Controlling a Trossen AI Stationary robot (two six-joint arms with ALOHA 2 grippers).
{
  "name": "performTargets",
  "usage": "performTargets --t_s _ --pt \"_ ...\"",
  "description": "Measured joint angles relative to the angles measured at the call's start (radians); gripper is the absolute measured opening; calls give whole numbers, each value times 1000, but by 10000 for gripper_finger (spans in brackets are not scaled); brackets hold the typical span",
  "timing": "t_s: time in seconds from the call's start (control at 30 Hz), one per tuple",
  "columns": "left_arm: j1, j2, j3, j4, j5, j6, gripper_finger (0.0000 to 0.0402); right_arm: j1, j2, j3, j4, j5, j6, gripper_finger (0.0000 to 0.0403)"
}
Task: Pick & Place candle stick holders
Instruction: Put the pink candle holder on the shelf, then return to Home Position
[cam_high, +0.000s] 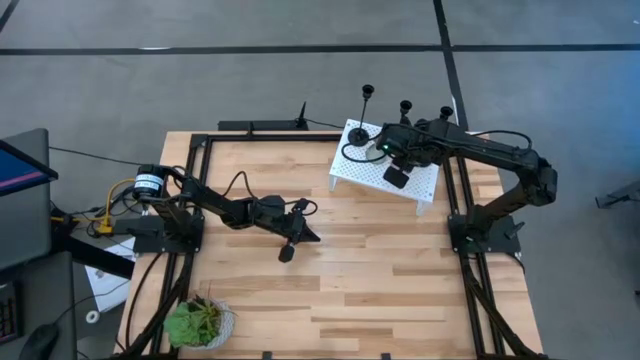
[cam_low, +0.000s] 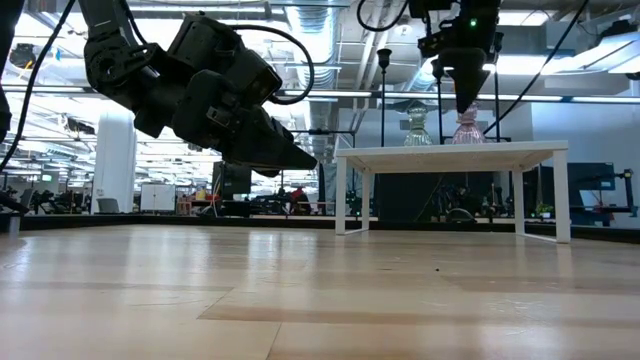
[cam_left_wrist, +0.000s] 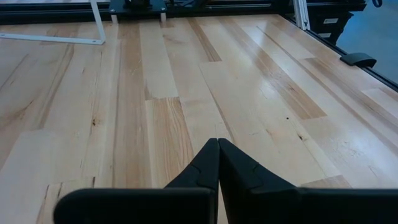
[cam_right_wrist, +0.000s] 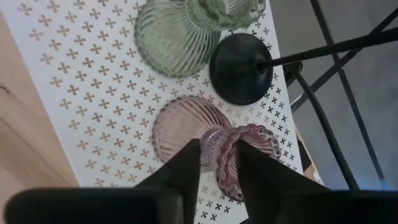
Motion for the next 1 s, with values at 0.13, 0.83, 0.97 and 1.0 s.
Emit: performTargets --t_s 0.13,0.83,0.97,1.0 --pt "0 0 0 0 0 0 4 0 0 0 1 1 0 110" --pt "0 0 0 -3 0 0 4 25 0 106 -56 4 -3 121" --pt "0 0 0 -3 0 0 4 51 0 179 -56 4 -3 122" --pt "0 0 0 -3 0 0 4 59 -1 197 -56 4 -3 122"
